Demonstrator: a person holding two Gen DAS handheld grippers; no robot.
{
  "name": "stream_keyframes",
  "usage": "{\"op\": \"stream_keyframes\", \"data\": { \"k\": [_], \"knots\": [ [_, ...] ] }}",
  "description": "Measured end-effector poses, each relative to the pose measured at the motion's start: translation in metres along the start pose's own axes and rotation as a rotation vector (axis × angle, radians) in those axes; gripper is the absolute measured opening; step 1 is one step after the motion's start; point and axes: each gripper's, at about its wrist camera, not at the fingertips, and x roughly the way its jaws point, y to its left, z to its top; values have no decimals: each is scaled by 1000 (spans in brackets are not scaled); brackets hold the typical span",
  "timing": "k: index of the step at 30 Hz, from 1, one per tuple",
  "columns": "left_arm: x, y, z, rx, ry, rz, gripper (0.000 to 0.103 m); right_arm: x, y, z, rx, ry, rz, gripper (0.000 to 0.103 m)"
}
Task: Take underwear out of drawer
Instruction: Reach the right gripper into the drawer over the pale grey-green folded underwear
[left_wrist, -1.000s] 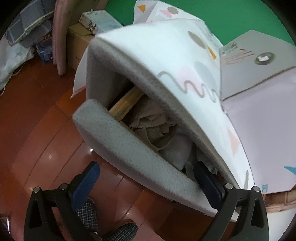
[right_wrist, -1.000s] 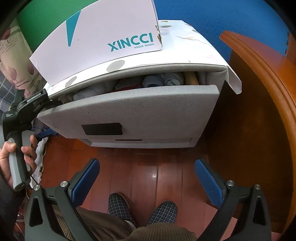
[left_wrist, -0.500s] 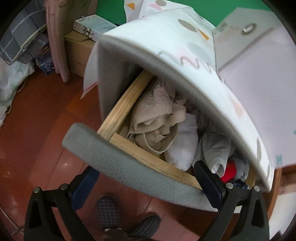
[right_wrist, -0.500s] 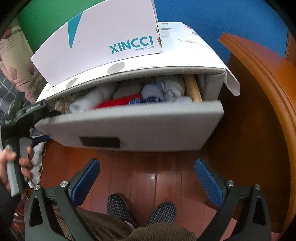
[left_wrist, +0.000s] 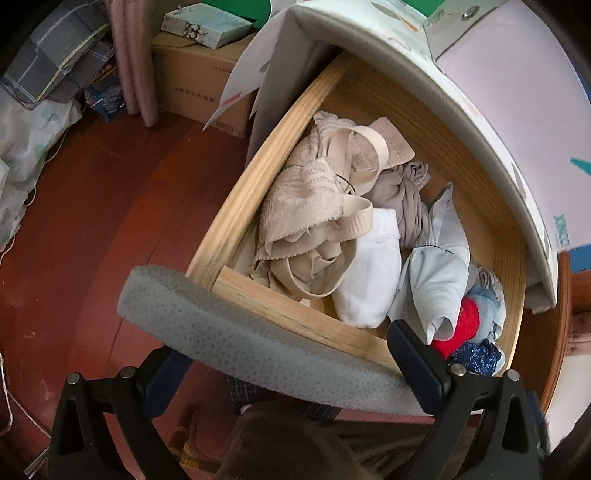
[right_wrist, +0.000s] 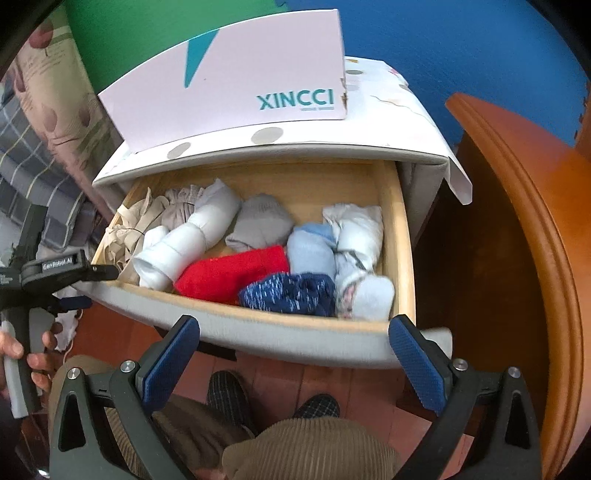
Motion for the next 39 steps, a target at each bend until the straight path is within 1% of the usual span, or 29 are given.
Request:
{"op": "stream_keyframes", "data": {
  "k": [3, 4, 6, 9, 10, 11, 15, 17, 18, 19, 22, 24, 25, 26, 28, 31, 33, 36, 39],
  "knots": [
    [3, 7, -1, 3, 10, 2, 103, -5, 1, 7, -14, 17, -6, 101],
    [-6, -1, -6, 3, 14, 3, 103, -6, -1, 11, -16, 27, -12, 101],
    [-6, -2, -8, 4, 20, 4, 103, -9, -7, 20, -15, 47, -19, 101],
    [-6, -12, 5, 5, 11, 2, 103, -8, -18, 32, -11, 83, -27, 101],
    [-5, -24, 19, 4, 13, 6, 103, -7, -22, 36, -4, 98, -34, 98],
    [-4, -26, 20, 6, 9, 8, 103, -5, -26, 41, 0, 112, -36, 93],
    [-1, -29, 30, 4, 0, 12, 103, 10, -48, 60, 41, 181, -9, 88],
    [2, -31, 29, 2, 5, 14, 103, 21, -55, 65, 57, 219, 8, 75],
    [3, -32, 31, 4, 0, 21, 103, 27, -57, 68, 64, 239, 15, 72],
    [-1, -28, 15, 9, -6, 26, 103, 34, -59, 70, 70, 256, 21, 69],
    [-8, -29, 6, 17, -26, 42, 103, 47, -55, 71, 73, 275, 14, 65],
    [-14, -36, 3, 36, -59, 65, 103, 58, -54, 74, 71, 288, 10, 55],
    [-21, -32, -11, 48, -73, 75, 103, 63, -52, 75, 62, 300, 8, 49],
    [-28, -31, -14, 68, -91, 90, 103, 68, -51, 76, 54, 310, 7, 44],
    [-38, -34, -17, 104, -116, 115, 103, 76, -49, 80, 27, 327, -9, 40],
    [-60, -36, -19, 160, -174, 146, 103, 91, -46, 85, -9, 348, -44, 39],
    [-77, -42, -19, 217, -229, 169, 103, 101, -46, 90, -16, 363, -59, 39],
    [-90, -48, -13, 265, -244, 154, 103, 115, -44, 96, -14, 390, -76, 39],
    [-93, -50, -4, 266, -242, 148, 103, 130, -41, 98, -3, 419, -117, 39]
  ]
}}
